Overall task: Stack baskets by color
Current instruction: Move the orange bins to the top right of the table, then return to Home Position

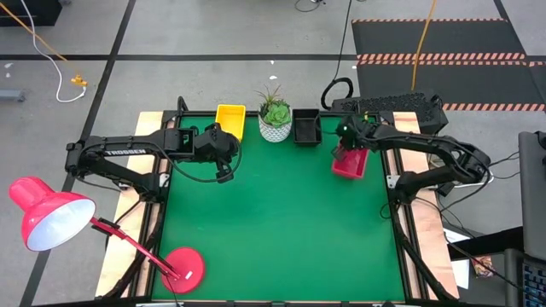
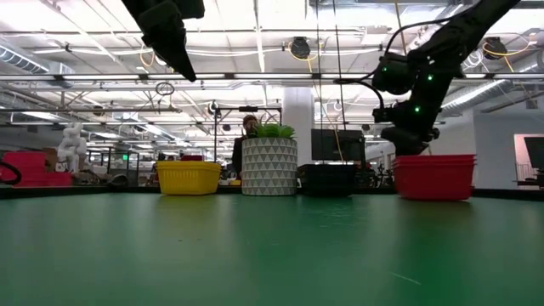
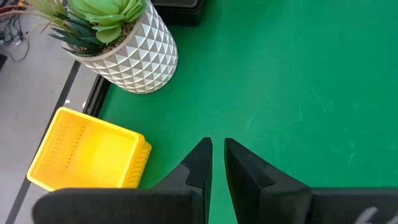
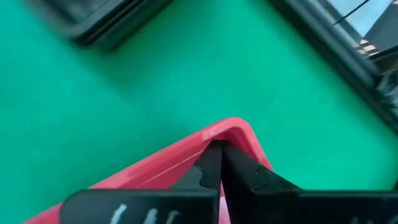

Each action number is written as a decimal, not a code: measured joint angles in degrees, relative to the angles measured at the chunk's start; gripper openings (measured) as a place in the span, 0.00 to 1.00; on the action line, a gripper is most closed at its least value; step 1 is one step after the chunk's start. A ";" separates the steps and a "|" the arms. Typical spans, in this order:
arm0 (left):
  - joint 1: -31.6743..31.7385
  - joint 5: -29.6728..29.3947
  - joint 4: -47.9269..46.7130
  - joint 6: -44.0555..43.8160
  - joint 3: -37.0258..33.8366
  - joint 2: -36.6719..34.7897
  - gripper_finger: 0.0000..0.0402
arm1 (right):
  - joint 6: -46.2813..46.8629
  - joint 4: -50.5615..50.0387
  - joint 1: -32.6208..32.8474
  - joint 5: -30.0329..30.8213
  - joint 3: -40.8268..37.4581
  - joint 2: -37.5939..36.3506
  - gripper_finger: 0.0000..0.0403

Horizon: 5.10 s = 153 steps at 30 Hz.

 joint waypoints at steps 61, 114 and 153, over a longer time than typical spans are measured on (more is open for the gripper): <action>-0.02 0.03 -1.91 -1.98 0.02 0.00 0.12 | 25.45 -22.65 14.72 12.24 -0.02 -3.19 0.00; 2.61 13.59 46.09 1.43 -32.32 -26.41 0.12 | 2.19 6.96 23.10 -18.09 0.00 -23.50 0.03; -1.91 13.68 51.56 -10.12 -64.57 -62.64 0.02 | 8.64 23.49 23.92 -19.37 -36.75 -72.12 0.03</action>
